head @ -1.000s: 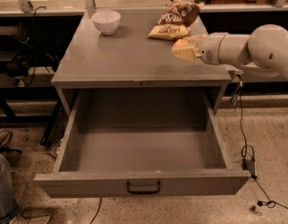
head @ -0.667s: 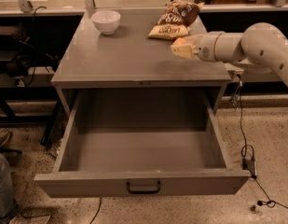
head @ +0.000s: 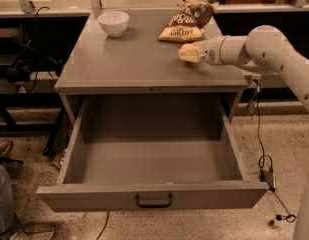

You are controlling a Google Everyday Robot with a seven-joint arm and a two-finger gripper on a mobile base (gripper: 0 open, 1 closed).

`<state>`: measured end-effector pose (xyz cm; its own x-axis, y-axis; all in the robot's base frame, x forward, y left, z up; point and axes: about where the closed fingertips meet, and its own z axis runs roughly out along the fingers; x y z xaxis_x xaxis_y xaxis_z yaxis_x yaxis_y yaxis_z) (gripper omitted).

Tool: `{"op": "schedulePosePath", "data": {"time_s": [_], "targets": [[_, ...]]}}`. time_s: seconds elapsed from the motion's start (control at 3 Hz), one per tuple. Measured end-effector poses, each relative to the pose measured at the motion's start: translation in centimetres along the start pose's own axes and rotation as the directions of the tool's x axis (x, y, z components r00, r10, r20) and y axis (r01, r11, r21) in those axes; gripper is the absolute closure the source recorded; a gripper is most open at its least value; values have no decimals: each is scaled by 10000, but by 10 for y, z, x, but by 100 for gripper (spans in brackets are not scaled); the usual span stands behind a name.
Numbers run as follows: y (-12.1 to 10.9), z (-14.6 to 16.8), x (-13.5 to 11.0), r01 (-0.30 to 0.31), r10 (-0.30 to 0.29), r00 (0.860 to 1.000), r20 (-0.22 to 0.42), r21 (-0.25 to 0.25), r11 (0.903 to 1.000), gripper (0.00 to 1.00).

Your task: Pick orange from top drawer and place on counter

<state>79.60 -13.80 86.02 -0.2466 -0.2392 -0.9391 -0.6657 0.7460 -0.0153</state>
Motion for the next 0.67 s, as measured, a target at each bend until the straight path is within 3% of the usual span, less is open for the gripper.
{"op": "schedulePosePath", "data": {"time_s": [0.33, 0.67], "targets": [[1, 8, 4, 21, -22, 9998, -192, -13, 10000, 82], [3, 12, 7, 130, -131, 9992, -375, -27, 9999, 51]]}}
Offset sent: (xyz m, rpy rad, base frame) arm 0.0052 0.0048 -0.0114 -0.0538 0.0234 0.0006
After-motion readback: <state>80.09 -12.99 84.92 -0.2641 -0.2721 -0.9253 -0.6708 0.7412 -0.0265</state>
